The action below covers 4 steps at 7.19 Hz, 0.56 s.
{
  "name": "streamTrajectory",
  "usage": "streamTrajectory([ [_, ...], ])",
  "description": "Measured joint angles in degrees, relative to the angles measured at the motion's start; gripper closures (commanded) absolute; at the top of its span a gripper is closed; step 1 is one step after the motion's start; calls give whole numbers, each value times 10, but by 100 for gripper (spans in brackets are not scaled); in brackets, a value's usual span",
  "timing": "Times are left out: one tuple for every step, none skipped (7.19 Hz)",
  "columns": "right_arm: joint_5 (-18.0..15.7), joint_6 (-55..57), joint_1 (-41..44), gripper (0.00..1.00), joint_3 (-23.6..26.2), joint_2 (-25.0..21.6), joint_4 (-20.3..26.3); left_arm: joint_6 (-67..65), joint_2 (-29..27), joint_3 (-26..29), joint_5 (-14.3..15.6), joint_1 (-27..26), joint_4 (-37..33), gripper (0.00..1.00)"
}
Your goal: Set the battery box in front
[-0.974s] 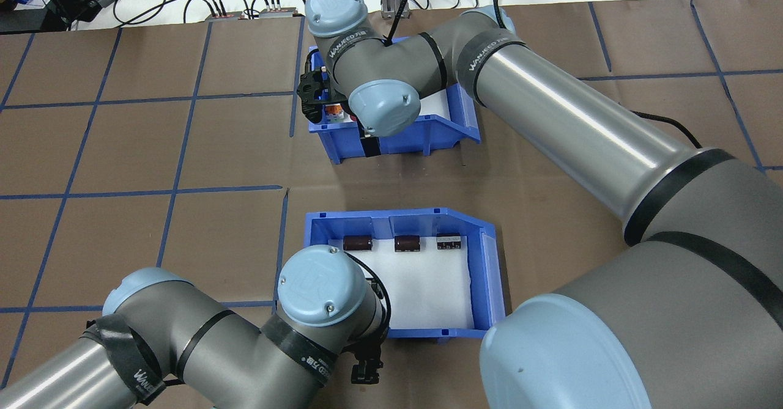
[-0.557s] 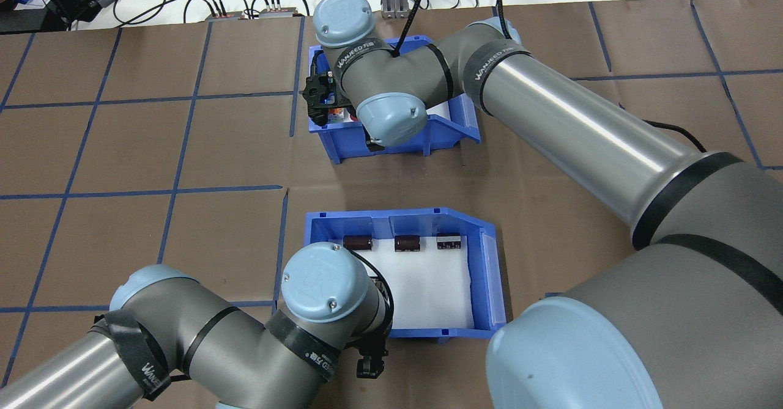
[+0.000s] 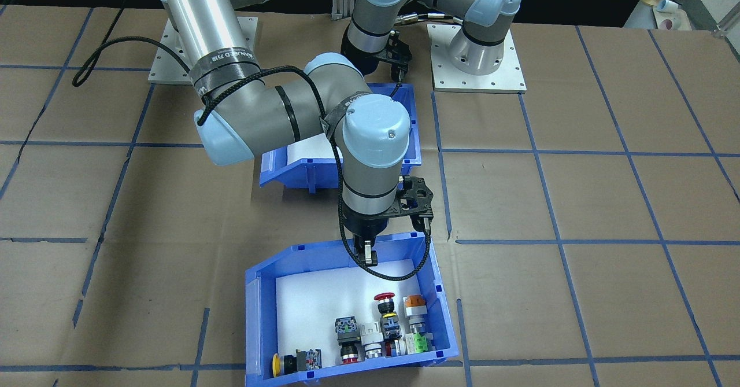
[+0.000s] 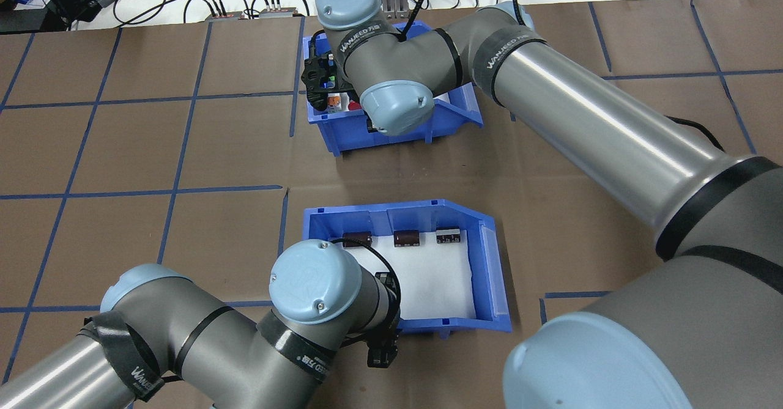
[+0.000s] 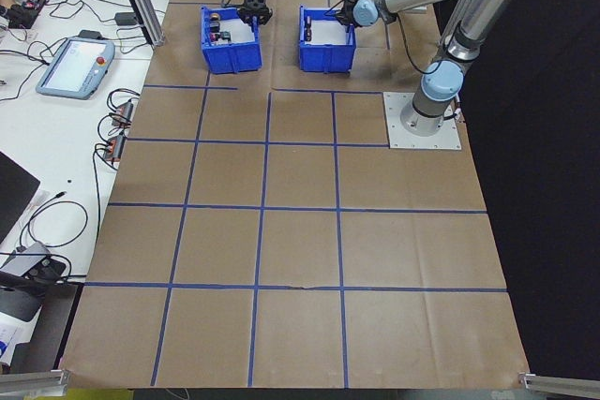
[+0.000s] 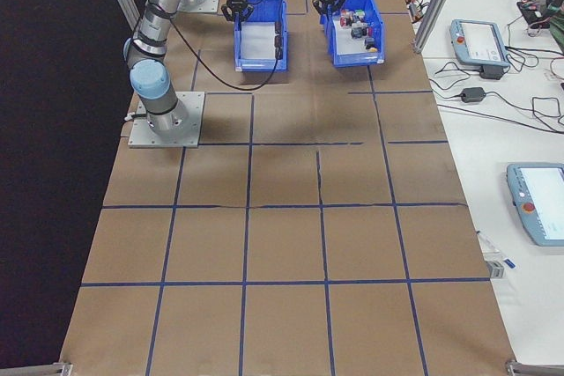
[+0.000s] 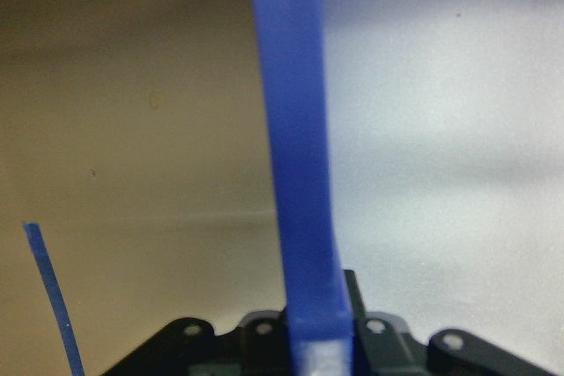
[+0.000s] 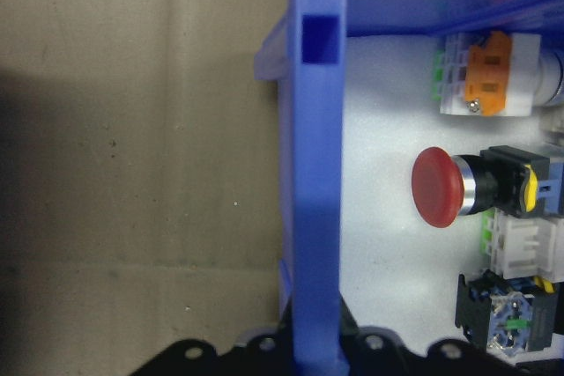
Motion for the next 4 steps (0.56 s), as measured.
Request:
streamTrajectory([
  [0,-8,-12,95,0,-11,1,10,7,6,13,4,-4,100],
  [1,-25,-31,95,3,-25,4,22,16,13,26,13,-12,100],
  [2,-51,-59,95,8,-41,9,46,28,18,34,36,-24,100],
  [3,-84,-90,95,20,-58,13,89,45,20,34,78,-43,100],
])
